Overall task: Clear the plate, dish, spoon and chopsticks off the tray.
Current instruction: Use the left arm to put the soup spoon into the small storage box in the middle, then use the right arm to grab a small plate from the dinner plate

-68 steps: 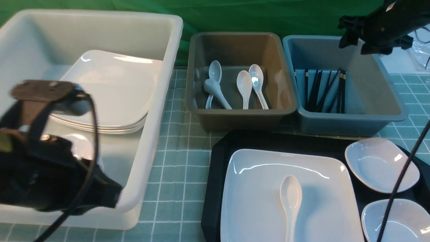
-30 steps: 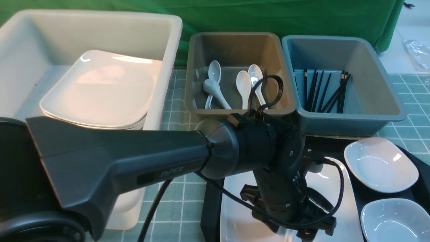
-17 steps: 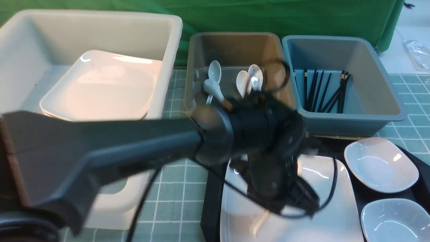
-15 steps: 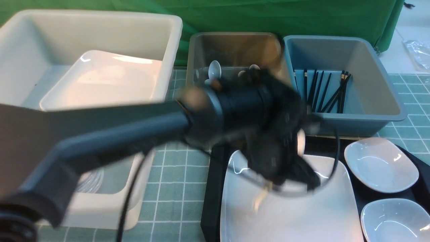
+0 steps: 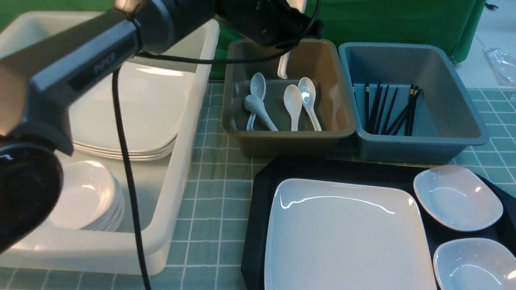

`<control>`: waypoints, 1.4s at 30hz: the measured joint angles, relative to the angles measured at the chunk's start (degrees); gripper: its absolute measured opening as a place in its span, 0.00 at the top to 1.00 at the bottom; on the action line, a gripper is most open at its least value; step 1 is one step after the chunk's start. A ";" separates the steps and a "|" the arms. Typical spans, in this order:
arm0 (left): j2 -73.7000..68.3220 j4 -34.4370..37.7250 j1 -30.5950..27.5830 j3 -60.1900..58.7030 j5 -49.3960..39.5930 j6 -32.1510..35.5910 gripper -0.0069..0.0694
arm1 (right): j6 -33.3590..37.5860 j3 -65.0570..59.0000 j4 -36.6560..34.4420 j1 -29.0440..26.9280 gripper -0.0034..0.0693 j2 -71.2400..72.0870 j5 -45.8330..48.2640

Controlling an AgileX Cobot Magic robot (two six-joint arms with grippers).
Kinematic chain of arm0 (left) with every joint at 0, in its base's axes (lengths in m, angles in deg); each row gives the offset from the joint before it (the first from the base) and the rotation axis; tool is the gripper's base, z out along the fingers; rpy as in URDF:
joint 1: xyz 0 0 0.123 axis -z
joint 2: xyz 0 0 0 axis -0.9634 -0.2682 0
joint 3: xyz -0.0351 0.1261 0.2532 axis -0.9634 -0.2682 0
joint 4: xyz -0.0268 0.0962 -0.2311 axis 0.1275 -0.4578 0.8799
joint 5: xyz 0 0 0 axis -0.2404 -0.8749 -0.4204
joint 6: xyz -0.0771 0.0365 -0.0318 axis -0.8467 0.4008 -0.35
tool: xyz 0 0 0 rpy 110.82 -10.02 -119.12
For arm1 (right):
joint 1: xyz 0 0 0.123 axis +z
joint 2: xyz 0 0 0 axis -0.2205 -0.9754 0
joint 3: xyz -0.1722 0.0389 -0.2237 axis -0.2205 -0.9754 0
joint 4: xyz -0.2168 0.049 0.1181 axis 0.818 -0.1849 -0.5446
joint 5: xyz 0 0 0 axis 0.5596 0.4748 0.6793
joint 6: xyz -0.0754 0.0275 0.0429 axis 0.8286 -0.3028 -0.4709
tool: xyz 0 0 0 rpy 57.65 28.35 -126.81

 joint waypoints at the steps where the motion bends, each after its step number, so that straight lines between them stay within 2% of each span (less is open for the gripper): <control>1: -0.73 0.00 -0.17 0.00 0.00 0.00 0.71 | 0.00 0.00 0.00 0.00 0.76 -0.24 -0.07; 8: -2.59 1.40 -0.19 0.00 -3.81 0.00 0.45 | 0.41 0.00 -0.31 0.00 0.74 -2.72 2.82; 12: -0.22 1.40 -0.13 0.50 -8.29 0.00 0.39 | 2.95 0.00 -0.36 0.00 0.63 -6.24 9.24; 14: 2.79 0.73 -0.13 1.02 -12.06 0.00 0.44 | 5.26 0.00 -0.43 0.00 0.48 -9.40 12.70; 16: 7.12 -1.67 -0.13 1.32 -16.87 0.05 0.59 | 7.12 -0.23 -0.47 1.25 0.35 -12.83 13.91; 18: 11.75 -4.01 -0.13 1.32 -21.71 0.05 0.78 | 8.38 -1.70 -0.25 4.76 0.28 -15.95 13.23; 19: 13.61 -4.85 -0.18 1.32 -23.93 0.10 0.84 | 8.45 -2.61 0.27 7.21 0.27 -17.66 12.51; 21: 18.58 -6.16 -0.52 -0.42 -26.46 0.10 0.89 | 7.46 -5.02 2.90 12.01 0.26 -20.62 9.61; 24: 25.94 -6.65 -1.52 -8.03 -26.97 0.10 0.90 | 4.09 -9.15 7.68 18.87 0.23 -26.20 3.81; 28: 33.75 -6.65 -2.53 -19.02 -24.40 0.10 0.90 | 1.77 -11.62 10.80 23.09 0.20 -31.44 -1.46; 33: 45.39 -7.06 -2.71 -36.06 -18.20 -1.73 0.90 | -2.61 -12.19 16.97 24.54 0.19 -37.53 -6.04; 37: 54.94 -7.63 -2.72 -48.33 -16.20 -4.11 0.90 | -3.07 -12.19 19.23 24.54 0.19 -42.23 -7.57; 40: 60.02 -8.82 -2.77 -53.61 -16.51 -6.53 0.90 | -3.12 -12.19 19.84 24.54 0.25 -44.41 -8.22; 42: 62.59 -9.50 -2.77 -55.32 -17.15 -7.84 0.90 | -3.12 -12.19 19.95 24.54 0.37 -45.15 -8.35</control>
